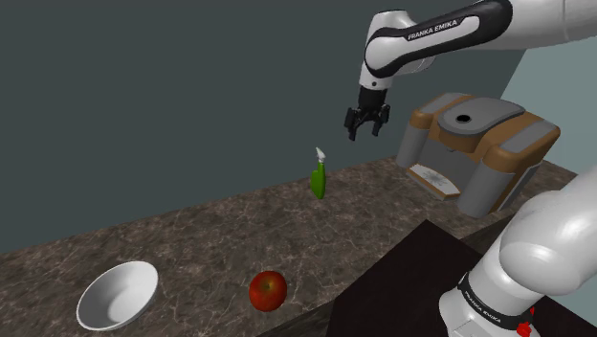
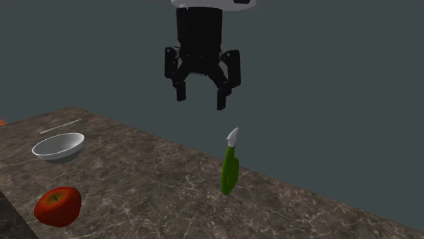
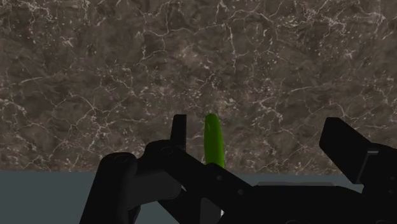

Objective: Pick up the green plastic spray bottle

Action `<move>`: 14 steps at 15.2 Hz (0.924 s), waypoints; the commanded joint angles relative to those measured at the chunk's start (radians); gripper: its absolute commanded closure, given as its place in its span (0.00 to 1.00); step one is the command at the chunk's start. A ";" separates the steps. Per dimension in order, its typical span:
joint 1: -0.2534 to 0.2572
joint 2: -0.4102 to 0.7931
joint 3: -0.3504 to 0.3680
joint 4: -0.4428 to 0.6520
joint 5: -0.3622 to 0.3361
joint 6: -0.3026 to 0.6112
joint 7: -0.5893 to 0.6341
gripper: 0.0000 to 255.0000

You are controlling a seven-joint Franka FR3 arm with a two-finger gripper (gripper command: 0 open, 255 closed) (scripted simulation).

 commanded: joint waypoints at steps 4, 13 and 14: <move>0.001 0.192 -0.010 0.105 0.023 0.084 -0.016 0.00; -0.015 0.546 -0.009 0.384 0.074 0.151 -0.042 0.00; -0.018 0.587 -0.008 0.422 0.079 0.152 -0.044 0.00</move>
